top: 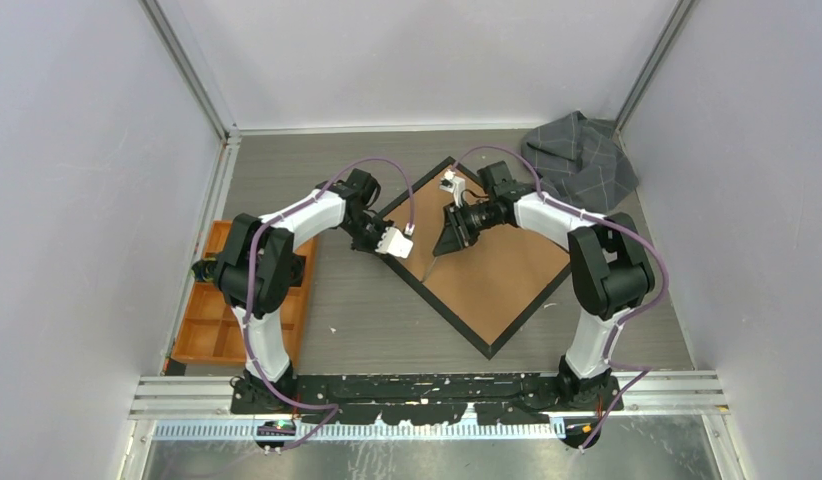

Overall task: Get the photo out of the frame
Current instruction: Release the photo frame item from the photo frame.

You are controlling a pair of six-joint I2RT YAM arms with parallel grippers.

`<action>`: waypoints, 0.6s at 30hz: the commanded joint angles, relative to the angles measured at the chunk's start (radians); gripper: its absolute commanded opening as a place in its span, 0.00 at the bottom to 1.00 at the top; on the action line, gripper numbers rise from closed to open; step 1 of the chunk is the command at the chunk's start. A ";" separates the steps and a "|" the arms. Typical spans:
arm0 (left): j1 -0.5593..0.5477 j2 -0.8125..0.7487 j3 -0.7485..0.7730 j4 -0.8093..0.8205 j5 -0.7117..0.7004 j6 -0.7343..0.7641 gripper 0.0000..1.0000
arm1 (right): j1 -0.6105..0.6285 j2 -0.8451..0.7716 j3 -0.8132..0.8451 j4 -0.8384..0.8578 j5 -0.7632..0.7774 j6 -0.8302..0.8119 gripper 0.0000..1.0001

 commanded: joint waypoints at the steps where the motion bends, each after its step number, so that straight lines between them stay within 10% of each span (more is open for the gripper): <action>1: 0.001 0.078 -0.038 0.003 -0.028 -0.080 0.21 | 0.080 -0.051 -0.027 0.021 0.023 -0.030 0.01; 18: -0.004 0.171 0.011 0.000 -0.069 -0.264 0.15 | 0.276 -0.201 -0.137 0.084 0.130 -0.072 0.01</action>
